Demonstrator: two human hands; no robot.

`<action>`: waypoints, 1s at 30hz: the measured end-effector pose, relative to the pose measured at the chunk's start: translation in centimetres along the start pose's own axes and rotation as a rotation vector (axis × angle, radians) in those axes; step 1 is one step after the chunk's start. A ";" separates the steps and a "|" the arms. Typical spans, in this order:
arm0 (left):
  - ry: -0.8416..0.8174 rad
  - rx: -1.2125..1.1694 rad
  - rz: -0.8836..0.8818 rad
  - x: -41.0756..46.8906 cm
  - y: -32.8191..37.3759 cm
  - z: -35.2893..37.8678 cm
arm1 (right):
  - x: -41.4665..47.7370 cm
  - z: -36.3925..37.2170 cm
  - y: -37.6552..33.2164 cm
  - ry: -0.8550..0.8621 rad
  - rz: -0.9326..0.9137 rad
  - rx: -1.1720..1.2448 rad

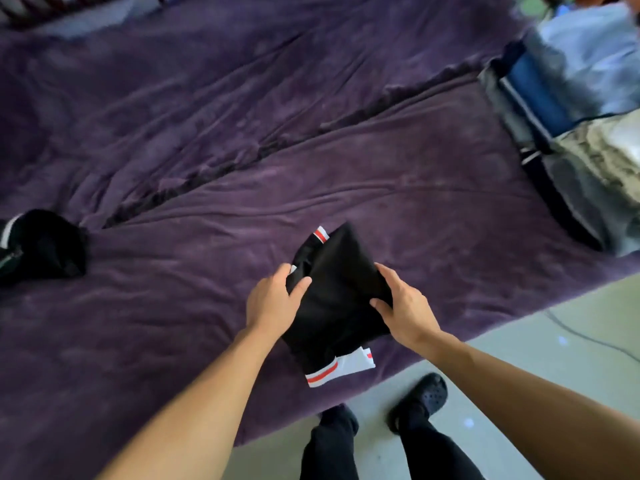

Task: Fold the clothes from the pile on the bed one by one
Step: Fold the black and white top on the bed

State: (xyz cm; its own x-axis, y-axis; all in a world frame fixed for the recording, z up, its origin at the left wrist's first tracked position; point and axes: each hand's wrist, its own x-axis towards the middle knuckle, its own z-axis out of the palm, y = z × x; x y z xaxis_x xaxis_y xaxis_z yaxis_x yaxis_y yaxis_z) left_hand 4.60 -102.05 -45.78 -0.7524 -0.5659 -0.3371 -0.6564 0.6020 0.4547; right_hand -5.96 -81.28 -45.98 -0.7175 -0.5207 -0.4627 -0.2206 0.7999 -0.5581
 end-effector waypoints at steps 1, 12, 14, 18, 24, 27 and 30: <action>0.010 -0.015 0.017 -0.3 2.4 -0.2 | -0.6 -2.2 0.8 0.026 -0.002 -0.003; 0.004 -0.118 0.249 -0.3 30.5 1.6 | -5.9 -25.8 13.6 0.291 0.018 0.033; 0.008 -0.135 0.296 0.5 35.0 2.1 | -6.0 -29.6 15.5 0.335 0.019 0.029; 0.024 -0.118 0.364 3.0 42.7 2.9 | -5.0 -35.9 19.0 0.397 0.058 0.069; -0.062 -0.138 0.390 8.9 52.5 5.3 | -1.2 -44.3 24.1 0.390 0.111 0.161; -0.156 -0.188 0.372 12.6 57.9 7.7 | 1.4 -48.6 27.9 0.375 0.205 0.163; -0.316 -0.268 0.312 15.9 62.7 11.0 | 3.9 -52.2 31.8 0.337 0.301 0.210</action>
State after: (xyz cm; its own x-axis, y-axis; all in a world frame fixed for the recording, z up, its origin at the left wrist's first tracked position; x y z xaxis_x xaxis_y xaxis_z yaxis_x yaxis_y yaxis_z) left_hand -49.13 -67.05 -31.70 -0.9168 -0.1600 -0.3658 -0.3928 0.5259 0.7545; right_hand -50.27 -42.32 -29.65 -0.9101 -0.1228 -0.3958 0.1422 0.8045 -0.5766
